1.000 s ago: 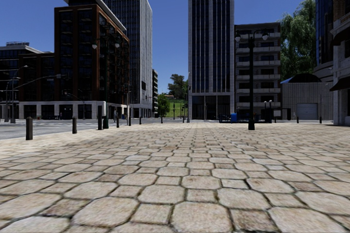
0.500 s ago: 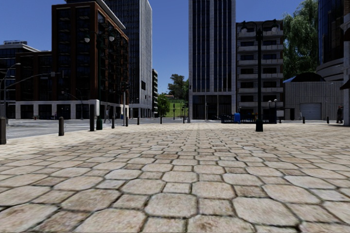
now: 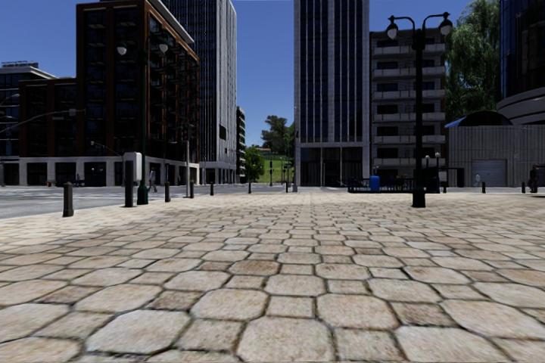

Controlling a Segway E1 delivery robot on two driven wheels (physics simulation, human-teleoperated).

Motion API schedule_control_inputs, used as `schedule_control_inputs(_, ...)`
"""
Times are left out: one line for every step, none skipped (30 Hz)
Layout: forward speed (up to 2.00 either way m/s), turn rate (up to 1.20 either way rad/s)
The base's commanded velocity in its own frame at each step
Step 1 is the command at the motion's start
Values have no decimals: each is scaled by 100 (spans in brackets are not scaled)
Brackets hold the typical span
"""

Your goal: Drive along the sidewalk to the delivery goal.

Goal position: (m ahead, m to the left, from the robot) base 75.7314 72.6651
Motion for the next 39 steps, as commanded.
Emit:
schedule_control_inputs(200, 0)
schedule_control_inputs(200, 0)
schedule_control_inputs(200, 0)
schedule_control_inputs(200, 0)
schedule_control_inputs(200, 0)
schedule_control_inputs(200, 0)
schedule_control_inputs(200, 0)
schedule_control_inputs(200, 0)
schedule_control_inputs(200, 0)
schedule_control_inputs(200, 0)
schedule_control_inputs(200, 0)
schedule_control_inputs(200, 0)
schedule_control_inputs(200, 0)
schedule_control_inputs(200, 0)
schedule_control_inputs(200, 0)
schedule_control_inputs(200, 0)
schedule_control_inputs(200, 0)
schedule_control_inputs(200, 0)
schedule_control_inputs(200, 0)
schedule_control_inputs(200, 0)
schedule_control_inputs(200, 0)
schedule_control_inputs(200, 0)
schedule_control_inputs(200, 0)
schedule_control_inputs(200, 0)
schedule_control_inputs(200, 0)
schedule_control_inputs(200, 0)
schedule_control_inputs(200, 0)
schedule_control_inputs(200, 0)
schedule_control_inputs(200, 0)
schedule_control_inputs(200, 0)
schedule_control_inputs(200, 0)
schedule_control_inputs(200, 0)
schedule_control_inputs(200, 0)
schedule_control_inputs(200, 0)
schedule_control_inputs(200, 0)
schedule_control_inputs(200, 0)
schedule_control_inputs(200, 0)
schedule_control_inputs(200, 0)
schedule_control_inputs(200, 0)
